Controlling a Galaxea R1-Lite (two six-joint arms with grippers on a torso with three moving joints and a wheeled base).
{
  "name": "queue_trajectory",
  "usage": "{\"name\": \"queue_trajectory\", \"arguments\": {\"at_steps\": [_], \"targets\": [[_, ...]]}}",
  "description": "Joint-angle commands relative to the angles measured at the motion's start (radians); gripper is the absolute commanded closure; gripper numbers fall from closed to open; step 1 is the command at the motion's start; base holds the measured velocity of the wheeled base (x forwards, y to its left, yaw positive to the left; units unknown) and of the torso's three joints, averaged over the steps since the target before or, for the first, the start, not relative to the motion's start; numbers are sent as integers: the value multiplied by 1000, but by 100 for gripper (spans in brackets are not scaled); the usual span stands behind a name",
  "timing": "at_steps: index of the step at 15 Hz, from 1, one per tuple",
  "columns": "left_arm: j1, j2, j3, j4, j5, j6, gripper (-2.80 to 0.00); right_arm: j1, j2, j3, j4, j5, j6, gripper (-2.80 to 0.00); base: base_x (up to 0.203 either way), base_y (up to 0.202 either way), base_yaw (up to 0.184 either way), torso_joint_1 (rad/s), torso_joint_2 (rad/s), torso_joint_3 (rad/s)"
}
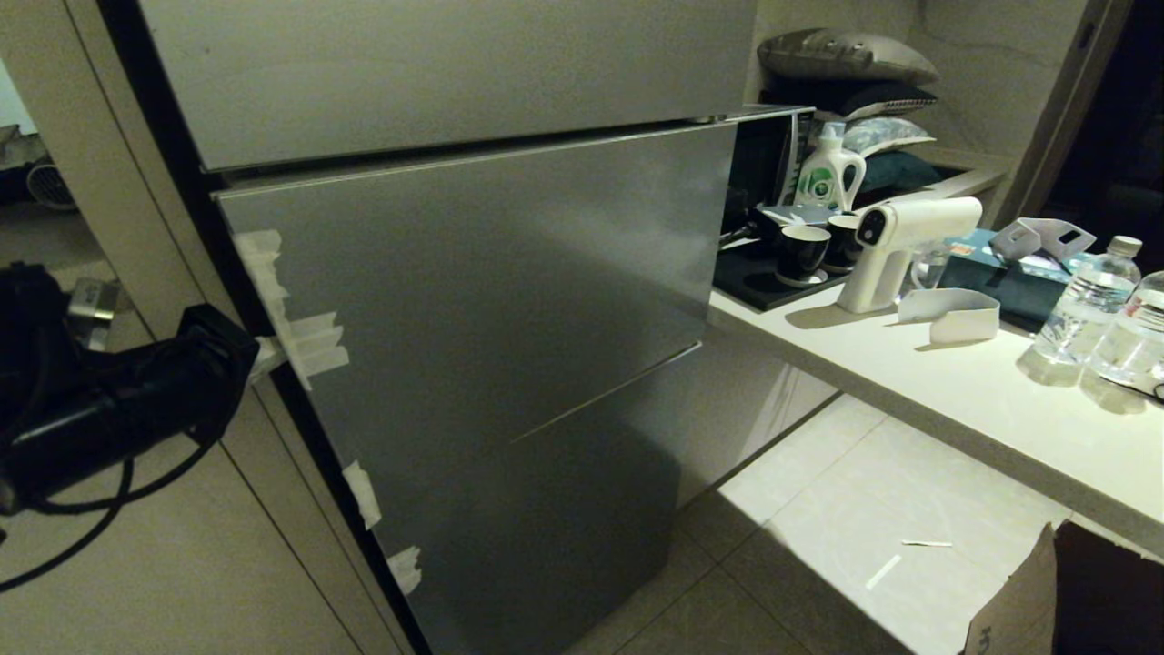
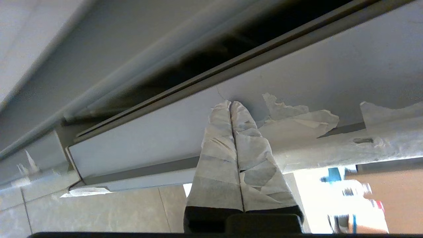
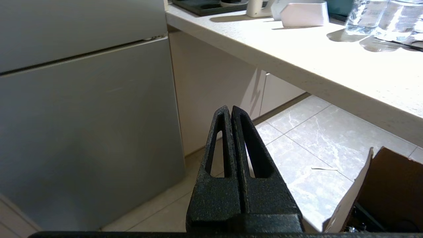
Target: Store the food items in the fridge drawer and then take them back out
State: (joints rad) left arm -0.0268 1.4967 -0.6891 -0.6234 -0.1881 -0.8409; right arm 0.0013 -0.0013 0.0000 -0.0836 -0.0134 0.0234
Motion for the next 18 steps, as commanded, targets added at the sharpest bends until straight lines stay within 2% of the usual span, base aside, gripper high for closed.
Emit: {"name": "queue_trajectory", "arguments": {"at_steps": [1, 5, 9, 15, 18], "targets": [[-8, -47, 38, -9, -4, -4, 0, 0, 0, 31, -1, 0, 0, 0, 0, 0, 0, 0, 0, 0], [-31, -128, 114, -9, -4, 0, 0, 0, 0, 31, -1, 0, 0, 0, 0, 0, 0, 0, 0, 0], [-96, -243, 178, -1, -1, 2, 0, 0, 0, 31, -1, 0, 0, 0, 0, 0, 0, 0, 0, 0], [-287, -422, 312, 6, -4, 2, 0, 0, 0, 31, -1, 0, 0, 0, 0, 0, 0, 0, 0, 0], [-345, -500, 366, 7, -7, 2, 0, 0, 0, 31, -1, 0, 0, 0, 0, 0, 0, 0, 0, 0]]}}
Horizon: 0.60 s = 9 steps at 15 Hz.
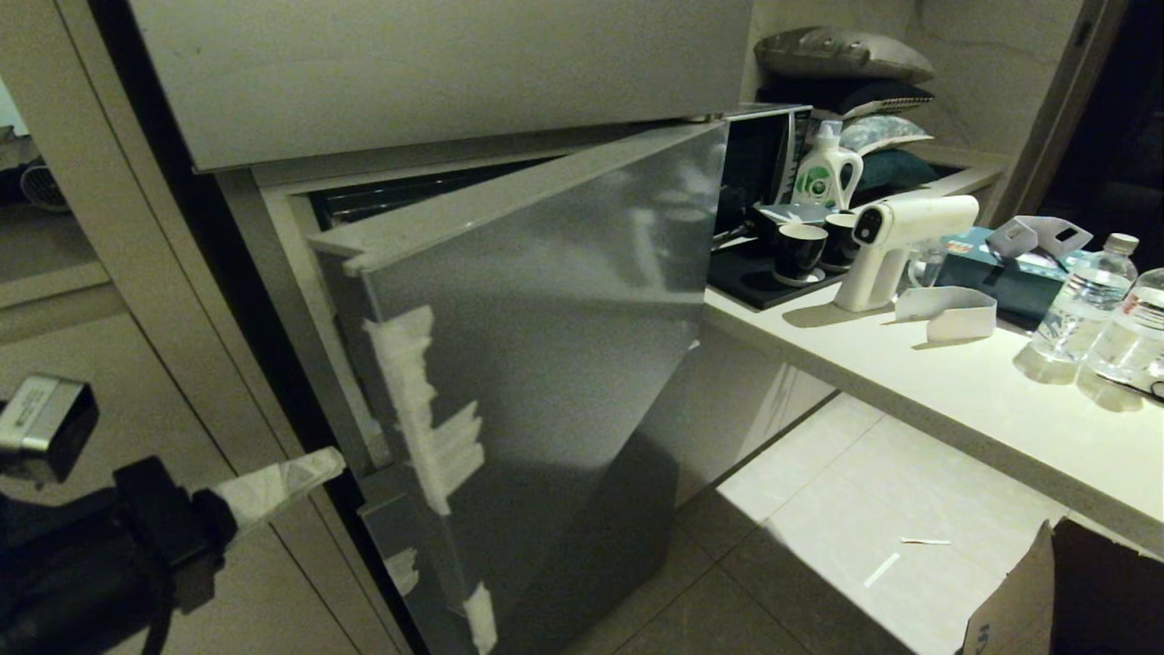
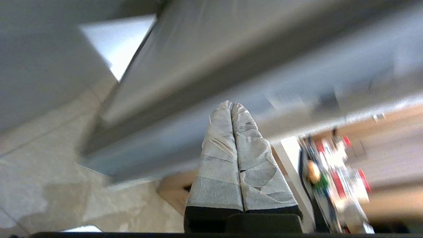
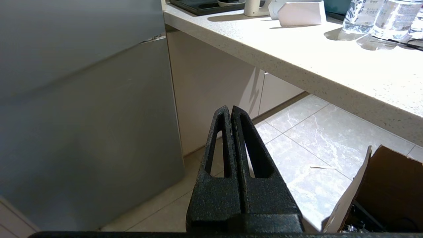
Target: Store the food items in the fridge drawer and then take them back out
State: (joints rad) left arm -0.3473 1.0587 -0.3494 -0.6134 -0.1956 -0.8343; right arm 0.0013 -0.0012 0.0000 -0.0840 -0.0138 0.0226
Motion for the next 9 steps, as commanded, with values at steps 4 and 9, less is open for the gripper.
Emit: {"name": "queue_trajectory", "arguments": {"at_steps": [4, 9], "targets": [[-24, -47, 41, -3, 4, -3, 0, 0, 0, 31, 0, 0, 0, 0, 0, 0, 0, 0, 0, 0], [-24, -38, 46, 13, 64, 172, 0, 0, 0, 31, 0, 0, 0, 0, 0, 0, 0, 0, 0, 0]]}}
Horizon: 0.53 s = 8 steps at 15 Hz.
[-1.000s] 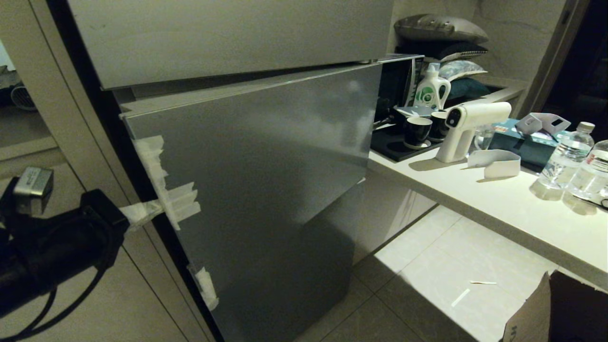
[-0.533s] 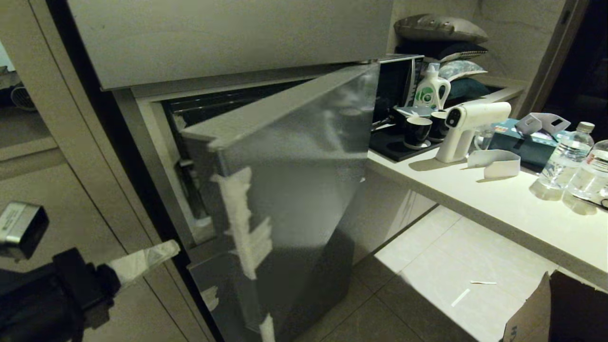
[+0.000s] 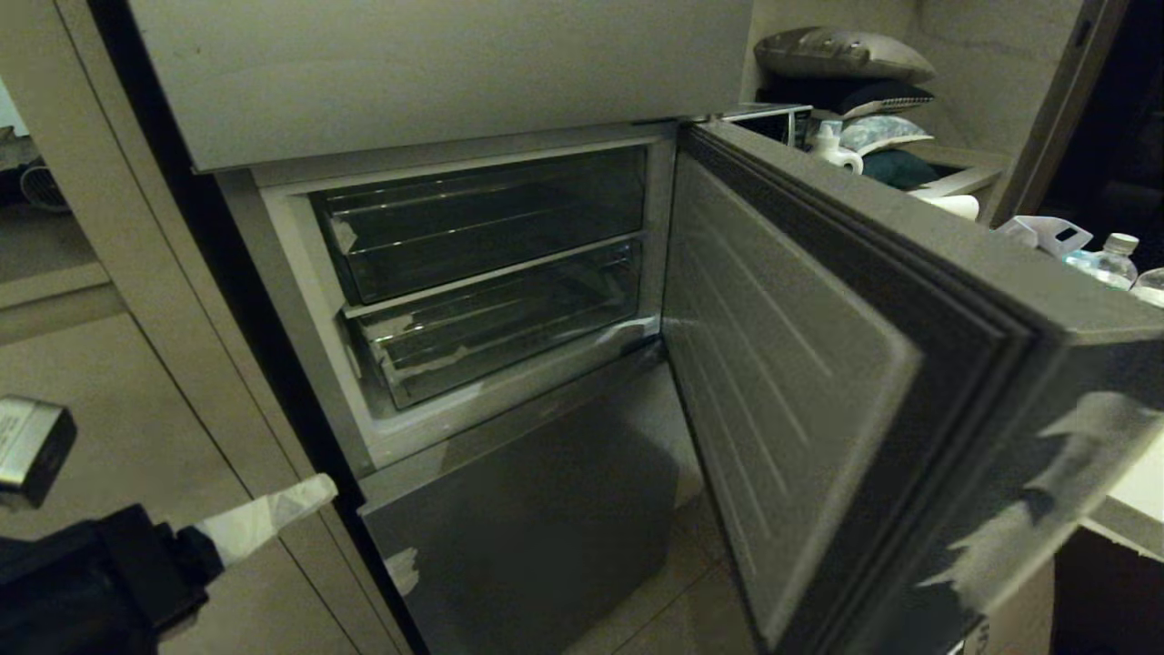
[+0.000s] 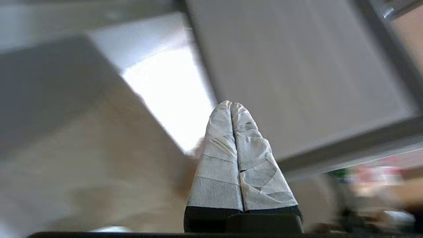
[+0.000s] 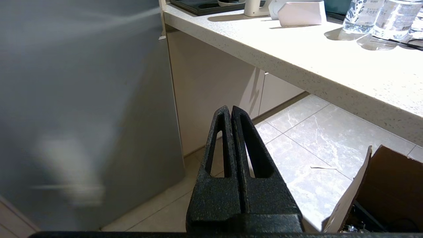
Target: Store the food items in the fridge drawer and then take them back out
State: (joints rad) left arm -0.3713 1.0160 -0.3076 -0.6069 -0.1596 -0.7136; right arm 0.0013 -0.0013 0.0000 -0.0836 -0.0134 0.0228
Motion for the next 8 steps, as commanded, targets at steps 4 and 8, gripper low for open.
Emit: {"name": "queue_trajectory", "arguments": {"at_steps": [4, 8], "targets": [[1, -12, 11, 108, 246, 406, 0, 0, 0, 31, -1, 0, 0, 0, 0, 0, 0, 0, 0, 0], [9, -75, 12, 116, 464, 690, 0, 0, 0, 31, -1, 0, 0, 0, 0, 0, 0, 0, 0, 0]]}}
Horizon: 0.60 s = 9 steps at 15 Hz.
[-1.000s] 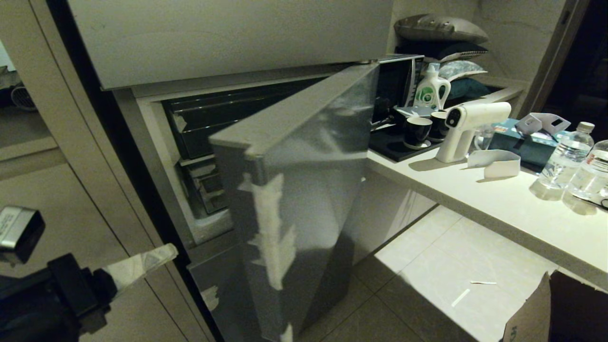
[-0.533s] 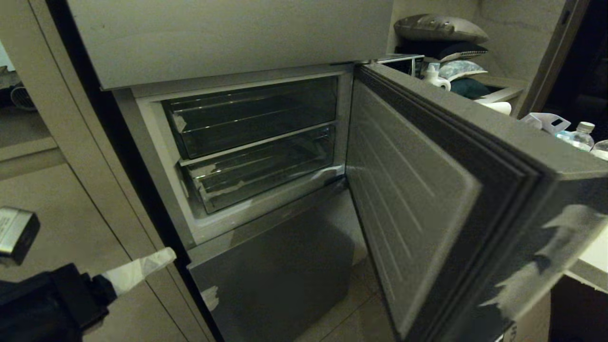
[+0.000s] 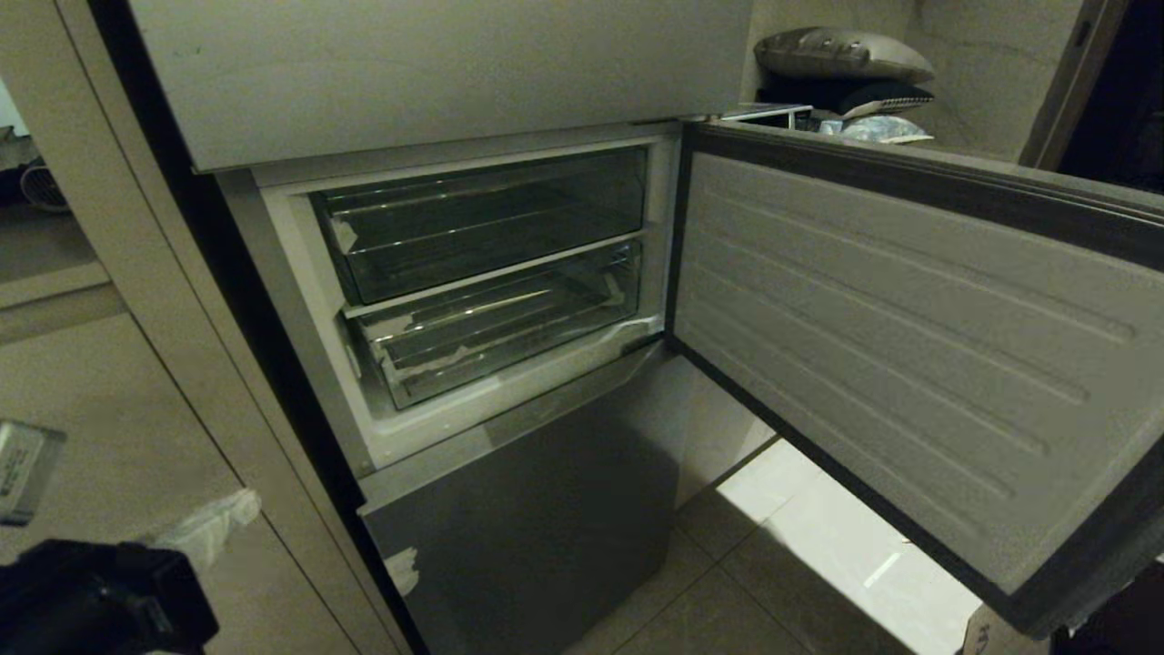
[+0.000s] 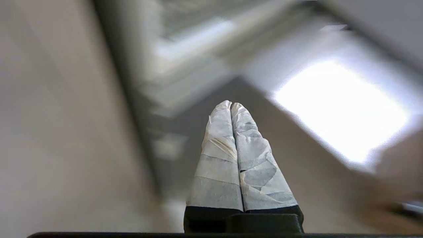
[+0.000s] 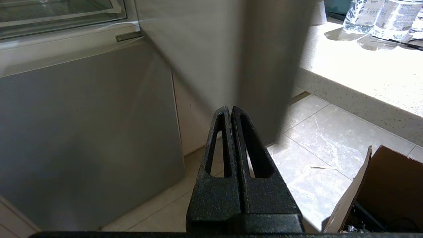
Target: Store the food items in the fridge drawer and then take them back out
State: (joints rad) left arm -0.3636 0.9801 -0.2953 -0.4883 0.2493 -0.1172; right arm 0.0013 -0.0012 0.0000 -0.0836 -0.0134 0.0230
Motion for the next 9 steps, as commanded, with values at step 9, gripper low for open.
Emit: {"name": "queue_trajectory", "arguments": {"at_steps": [9], "targets": [[416, -473, -19, 166, 148, 137, 0, 0, 0, 31, -1, 0, 0, 0, 0, 0, 0, 0, 0, 0]]}}
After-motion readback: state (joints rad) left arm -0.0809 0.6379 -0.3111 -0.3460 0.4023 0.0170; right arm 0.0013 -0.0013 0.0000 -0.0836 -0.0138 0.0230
